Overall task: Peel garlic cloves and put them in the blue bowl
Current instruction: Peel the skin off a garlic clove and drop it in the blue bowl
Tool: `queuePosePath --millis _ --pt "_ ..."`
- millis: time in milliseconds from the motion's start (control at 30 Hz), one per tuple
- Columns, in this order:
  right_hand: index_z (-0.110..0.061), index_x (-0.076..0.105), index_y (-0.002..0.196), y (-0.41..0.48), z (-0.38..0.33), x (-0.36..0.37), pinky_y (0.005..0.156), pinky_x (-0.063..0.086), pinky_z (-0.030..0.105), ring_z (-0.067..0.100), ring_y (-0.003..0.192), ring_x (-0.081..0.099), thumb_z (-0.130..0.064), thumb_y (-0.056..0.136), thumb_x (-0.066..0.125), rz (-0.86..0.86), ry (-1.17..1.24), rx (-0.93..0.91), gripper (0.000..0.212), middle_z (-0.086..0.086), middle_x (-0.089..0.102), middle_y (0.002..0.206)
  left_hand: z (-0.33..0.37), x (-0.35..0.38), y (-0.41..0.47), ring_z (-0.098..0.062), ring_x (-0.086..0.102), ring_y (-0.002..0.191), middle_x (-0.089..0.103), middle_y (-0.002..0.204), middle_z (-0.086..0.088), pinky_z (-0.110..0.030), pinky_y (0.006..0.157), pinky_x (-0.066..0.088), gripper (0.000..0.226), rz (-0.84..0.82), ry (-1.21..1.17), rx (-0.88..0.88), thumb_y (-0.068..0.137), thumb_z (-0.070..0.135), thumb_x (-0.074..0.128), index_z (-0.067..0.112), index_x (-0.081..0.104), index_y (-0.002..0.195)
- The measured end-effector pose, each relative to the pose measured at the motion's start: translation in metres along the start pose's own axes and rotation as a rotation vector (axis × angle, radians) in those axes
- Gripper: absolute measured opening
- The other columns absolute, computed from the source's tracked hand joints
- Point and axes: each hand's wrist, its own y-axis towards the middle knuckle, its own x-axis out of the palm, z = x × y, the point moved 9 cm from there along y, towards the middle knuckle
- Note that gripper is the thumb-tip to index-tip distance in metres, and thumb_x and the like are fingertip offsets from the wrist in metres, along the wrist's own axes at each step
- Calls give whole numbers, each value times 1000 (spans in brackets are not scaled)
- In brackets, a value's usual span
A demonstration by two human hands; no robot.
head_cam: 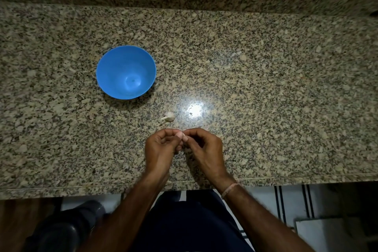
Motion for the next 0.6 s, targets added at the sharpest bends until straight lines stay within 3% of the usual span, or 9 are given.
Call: queuePosePath --millis 133,367,500,600 --pt "-11 78 103 -1 6 -2 82 63 48 17 90 76 -14 97 73 -1 20 39 9 -2 79 94 -4 3 -1 -22 71 77 76 85 -18 -27 68 58 3 -13 -10 -39 92 4 74 3 75 95" --pt "-9 80 103 4 9 -2 84 63 38 15 92 76 -12 95 74 -61 58 91 10 -1 80 94 2 1 3 -14 69 69 76 80 -13 -27 65 57 7 -35 124 5 96 8 71 2 75 96" --pt "-6 79 104 3 14 3 89 63 41 23 97 76 -7 96 71 -70 226 214 11 7 80 98 8 3 2 -8 70 66 75 74 -2 -24 63 55 11 -11 254 77 99 12 67 9 74 92" --pt "0 76 108 -2 18 11 91 62 40 28 97 75 -1 97 68 -66 414 325 14 16 79 101 19 8 -4 -5 69 69 73 77 2 -13 61 51 14 29 462 195 103 18 59 15 68 93"
